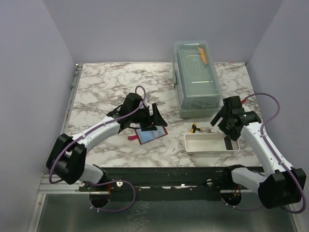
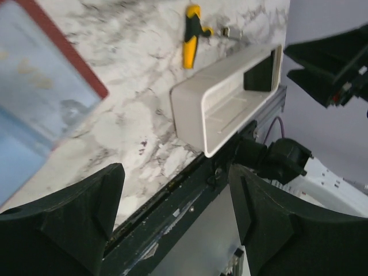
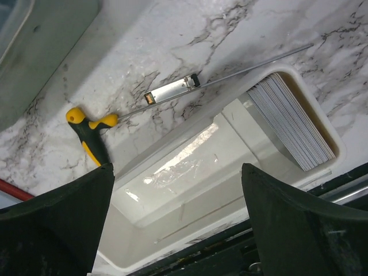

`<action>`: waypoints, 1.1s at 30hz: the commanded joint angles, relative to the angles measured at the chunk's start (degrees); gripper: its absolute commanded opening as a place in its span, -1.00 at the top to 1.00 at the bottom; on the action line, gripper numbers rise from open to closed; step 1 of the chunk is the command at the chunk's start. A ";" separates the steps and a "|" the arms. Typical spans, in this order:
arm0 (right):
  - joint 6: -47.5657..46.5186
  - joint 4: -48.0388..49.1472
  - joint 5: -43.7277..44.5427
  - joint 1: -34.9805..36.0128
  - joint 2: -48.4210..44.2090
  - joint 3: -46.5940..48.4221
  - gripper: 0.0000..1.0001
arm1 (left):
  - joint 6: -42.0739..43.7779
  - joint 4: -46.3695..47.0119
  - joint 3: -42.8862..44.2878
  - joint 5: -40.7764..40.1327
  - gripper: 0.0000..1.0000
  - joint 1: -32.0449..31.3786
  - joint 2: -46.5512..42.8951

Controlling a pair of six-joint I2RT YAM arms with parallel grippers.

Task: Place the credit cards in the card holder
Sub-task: Move the storage box to the center of the board.

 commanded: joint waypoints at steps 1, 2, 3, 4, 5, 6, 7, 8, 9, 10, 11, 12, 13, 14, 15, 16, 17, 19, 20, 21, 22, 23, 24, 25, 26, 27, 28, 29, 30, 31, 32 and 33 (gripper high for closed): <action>2.68 5.68 -6.63 -4.97 -3.83 -3.70 -0.88 | -1.89 4.71 3.25 2.15 -0.58 -7.10 4.51; 2.96 7.21 -7.47 -5.53 -4.74 -4.69 -0.88 | -2.30 5.49 3.44 2.09 -0.58 -8.08 5.28; 3.26 9.03 -8.66 -6.05 -5.39 -5.62 -0.89 | -2.65 6.06 3.52 2.09 -0.58 -8.85 5.95; 3.13 10.98 -9.84 -6.29 -5.98 -6.56 -0.89 | -2.97 6.47 3.70 2.21 -0.58 -9.42 6.40; 3.39 12.77 -10.57 -6.42 -6.56 -7.59 -0.88 | -3.34 6.76 3.87 2.32 -0.58 -9.80 6.59; 3.43 14.66 -11.17 -6.49 -7.19 -8.67 -0.87 | -3.57 6.99 4.01 2.49 -0.58 -10.05 6.47; 3.39 16.56 -11.48 -6.57 -7.81 -9.97 -0.84 | -3.70 7.10 4.11 2.59 -0.58 -10.29 6.19; 4.01 18.01 -11.28 -6.74 -8.34 -11.17 -0.81 | -3.68 7.12 4.15 2.86 -0.59 -10.44 5.70; 4.56 19.28 -11.52 -7.28 -8.59 -12.66 -0.80 | -3.74 7.14 4.23 3.37 -0.59 -10.42 5.17; 4.79 20.87 -12.35 -8.04 -8.57 -14.01 -0.77 | -3.78 7.00 4.32 3.93 -0.59 -10.47 4.65; 4.99 22.34 -13.23 -8.78 -8.44 -15.12 -0.75 | -3.70 6.60 4.56 4.45 -0.61 -10.44 4.02; 5.65 23.70 -13.69 -9.16 -8.31 -16.26 -0.73 | -3.46 5.88 4.98 4.86 -0.61 -10.47 3.35; 6.21 24.86 -13.91 -9.33 -8.30 -17.06 -0.70 | -2.95 4.94 5.62 5.33 -0.62 -10.48 3.06; 6.35 25.98 -14.09 -9.35 -8.31 -17.93 -0.68 | -2.24 3.69 6.41 5.74 -0.63 -10.43 2.68; 6.44 26.94 -14.29 -9.35 -8.16 -18.68 -0.67 | -1.00 1.85 7.57 5.85 -0.65 -10.45 2.09; 6.37 27.69 -14.66 -9.35 -7.91 -19.13 -0.67 | 0.29 0.12 8.80 5.63 -0.66 -10.45 1.76; 5.86 28.43 -15.12 -9.35 -7.26 -19.50 -0.67 | 1.88 -1.91 10.37 5.19 -0.68 -10.43 1.41; 4.06 30.48 -17.23 -9.37 -5.74 -19.85 -0.57 | 4.92 -5.69 12.81 2.99 -0.70 -10.46 1.01; 3.02 31.91 -18.73 -9.35 -5.05 -20.05 -0.50 | 6.23 -7.12 13.72 2.10 -0.70 -10.47 0.90; 1.97 33.06 -20.04 -9.35 -4.40 -20.05 -0.43 | 7.33 -8.11 14.47 1.33 -0.70 -10.42 0.86; 0.92 34.32 -21.06 -9.36 -3.81 -20.28 -0.40 | 8.30 -8.89 15.16 0.89 -0.70 -10.44 0.99; 0.17 35.86 -22.67 -9.35 -3.51 -20.76 -0.38 | 9.11 -9.55 15.75 0.60 -0.70 -10.35 1.24; 0.03 37.12 -23.79 -9.35 -3.41 -21.20 -0.35 | 9.88 -10.10 16.43 0.53 -0.70 -10.26 1.69; -0.02 38.44 -24.86 -9.37 -3.30 -21.78 -0.29 | 10.61 -10.67 16.99 0.51 -0.70 -10.16 2.06; -0.13 40.02 -26.61 -9.35 -3.16 -22.32 -0.21 | 11.20 -11.10 17.46 0.50 -0.70 -10.06 2.45; -0.19 41.35 -28.03 -9.28 -2.71 -22.48 -0.15 | 11.92 -11.34 17.85 0.42 -0.70 -9.91 2.68; -0.15 42.18 -29.33 -9.26 -2.15 -22.50 -0.09 | 12.54 -11.67 18.21 0.19 -0.70 -9.80 3.00; -0.25 42.75 -29.84 -9.26 -1.48 -22.38 -0.04 | 13.27 -11.95 18.58 -0.11 -0.70 -9.66 3.35; -0.40 43.28 -30.69 -9.26 -0.83 -22.13 -0.02 | 14.18 -12.36 18.91 -0.34 -0.70 -9.37 3.78; -0.54 43.76 -31.28 -9.26 -0.41 -21.99 -0.01 | 14.74 -12.53 19.21 -0.56 -0.70 -9.19 4.15; -0.58 44.77 -32.25 -9.26 0.11 -21.90 0.00 | 15.20 -12.82 19.33 -0.71 -0.70 -8.78 4.49; -0.70 46.02 -33.54 -9.26 1.01 -21.76 0.00 | 15.49 -12.97 19.48 -0.72 -0.70 -8.42 4.84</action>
